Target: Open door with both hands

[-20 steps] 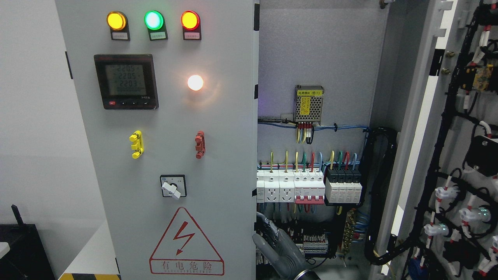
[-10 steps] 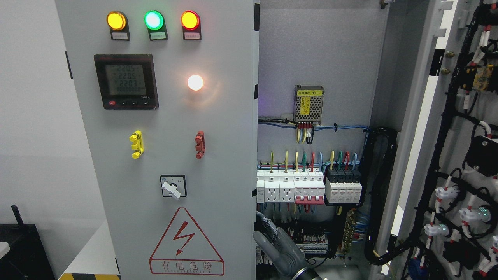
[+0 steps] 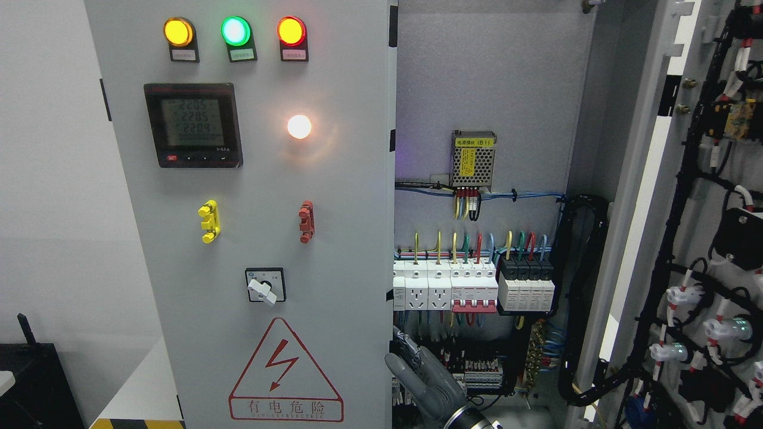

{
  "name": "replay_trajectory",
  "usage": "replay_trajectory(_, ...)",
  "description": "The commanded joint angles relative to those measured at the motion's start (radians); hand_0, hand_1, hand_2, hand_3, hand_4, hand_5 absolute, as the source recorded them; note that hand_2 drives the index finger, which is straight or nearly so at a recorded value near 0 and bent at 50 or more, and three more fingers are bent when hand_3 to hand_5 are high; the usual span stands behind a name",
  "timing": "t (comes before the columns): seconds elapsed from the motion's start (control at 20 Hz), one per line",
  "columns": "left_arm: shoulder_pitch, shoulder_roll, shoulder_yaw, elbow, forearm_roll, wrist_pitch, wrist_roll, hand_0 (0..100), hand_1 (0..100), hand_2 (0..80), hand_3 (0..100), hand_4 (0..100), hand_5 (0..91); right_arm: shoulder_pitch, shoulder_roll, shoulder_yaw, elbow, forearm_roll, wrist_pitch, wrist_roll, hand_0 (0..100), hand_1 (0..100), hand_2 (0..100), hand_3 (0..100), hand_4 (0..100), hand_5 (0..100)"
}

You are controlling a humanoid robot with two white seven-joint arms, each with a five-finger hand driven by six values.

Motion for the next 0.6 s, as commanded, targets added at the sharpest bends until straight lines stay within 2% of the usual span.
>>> replay_trajectory(0.0, 0.000, 0.000, 0.000, 0.000, 0.000, 0.000, 0.000, 12, 39, 0.0, 0, 0, 0.0, -0.014, 0.000, 0.000, 0.028, -0.004, 0.000, 0.024, 12, 39, 0, 0, 0, 0)
replay_trajectory(0.1, 0.000, 0.000, 0.000, 0.000, 0.000, 0.000, 0.000, 12, 39, 0.0, 0, 0, 0.0, -0.016, 0.000, 0.000, 0.028, -0.004, 0.000, 0.046, 12, 39, 0, 0, 0, 0)
replay_trajectory(0.35, 0.000, 0.000, 0.000, 0.000, 0.000, 0.000, 0.000, 12, 39, 0.0, 0, 0, 0.0, -0.016, 0.000, -0.006, 0.030, -0.004, 0.002, 0.048, 12, 39, 0, 0, 0, 0)
replay_trajectory(0.55, 0.000, 0.000, 0.000, 0.000, 0.000, 0.000, 0.000, 12, 39, 0.0, 0, 0, 0.0, -0.016, 0.000, -0.002, 0.028, -0.023, 0.031, 0.049, 12, 39, 0, 0, 0, 0)
